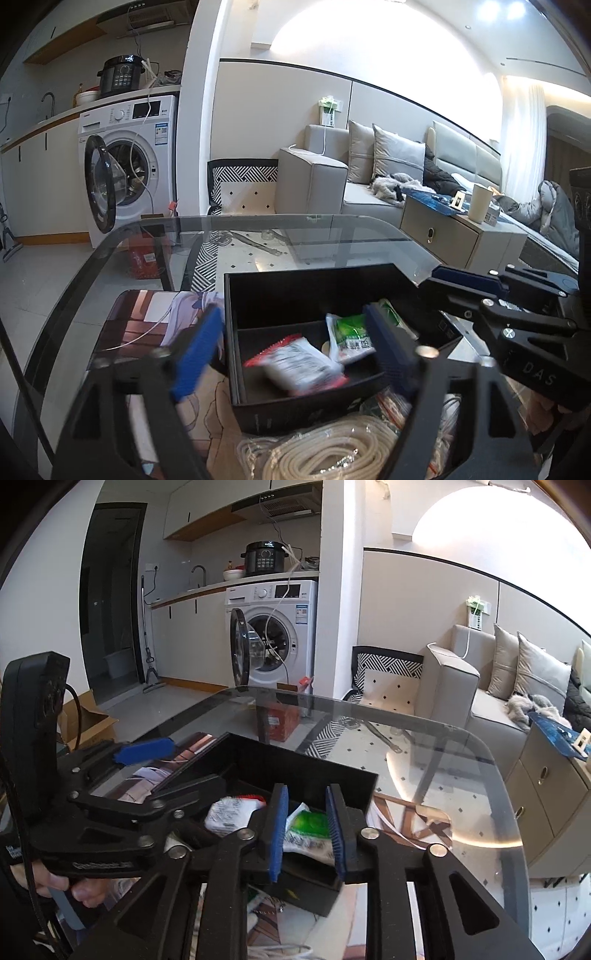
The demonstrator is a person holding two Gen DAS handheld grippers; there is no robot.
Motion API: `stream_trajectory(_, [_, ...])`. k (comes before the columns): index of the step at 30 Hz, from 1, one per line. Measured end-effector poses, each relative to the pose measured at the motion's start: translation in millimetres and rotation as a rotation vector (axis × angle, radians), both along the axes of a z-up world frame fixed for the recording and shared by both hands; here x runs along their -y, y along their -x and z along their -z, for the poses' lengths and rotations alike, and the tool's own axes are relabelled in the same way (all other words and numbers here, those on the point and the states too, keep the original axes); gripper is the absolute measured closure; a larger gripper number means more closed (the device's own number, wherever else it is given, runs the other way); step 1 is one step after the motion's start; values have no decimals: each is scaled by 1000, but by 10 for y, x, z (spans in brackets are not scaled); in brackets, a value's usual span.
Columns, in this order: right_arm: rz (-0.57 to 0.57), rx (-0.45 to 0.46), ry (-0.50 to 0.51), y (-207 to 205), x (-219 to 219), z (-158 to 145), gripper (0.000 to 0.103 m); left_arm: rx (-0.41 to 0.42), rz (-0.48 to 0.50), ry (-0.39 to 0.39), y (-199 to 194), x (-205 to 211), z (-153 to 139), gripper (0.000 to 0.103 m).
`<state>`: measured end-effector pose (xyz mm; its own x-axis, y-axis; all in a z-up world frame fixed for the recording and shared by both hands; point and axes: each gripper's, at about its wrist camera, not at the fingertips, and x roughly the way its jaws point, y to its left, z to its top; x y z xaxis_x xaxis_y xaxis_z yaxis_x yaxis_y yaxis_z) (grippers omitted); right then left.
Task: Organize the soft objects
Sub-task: 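Open the left tool over the black box while the right tool releases the green packet inside, then move the left tool to the zip bag of white cables while the right tool reaches the coiled white cable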
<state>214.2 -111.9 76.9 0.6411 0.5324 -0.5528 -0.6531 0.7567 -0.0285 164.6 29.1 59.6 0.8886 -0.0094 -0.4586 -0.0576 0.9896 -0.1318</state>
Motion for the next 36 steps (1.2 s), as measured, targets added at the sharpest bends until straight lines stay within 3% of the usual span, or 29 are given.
stream_trajectory(1, [3,-1,-1,9,32,-4,66,4,5,4,22,1,-6,13])
stream_trajectory(3, [4,-3,-13,50,108,-12,42,5,18,10,63,1,-29,5])
stream_trajectory(4, [3,-5,-15,81,144,-9,35,5,18,7,85,6,-42,3])
stream_trajectory(6, [8,-8,-29,144,233,-13,10,13,9,1,151,6,-62,0])
stream_trajectory(8, [19,-18,-56,182,323,-26,1,7,14,0,212,6,-73,0])
stream_trajectory(21, [55,-18,-67,503,547,-49,0,-1,6,-12,667,-88,-110,0])
stream_trajectory(36, [51,-85,-36,704,658,137,0,-48,7,-13,893,-150,50,0])
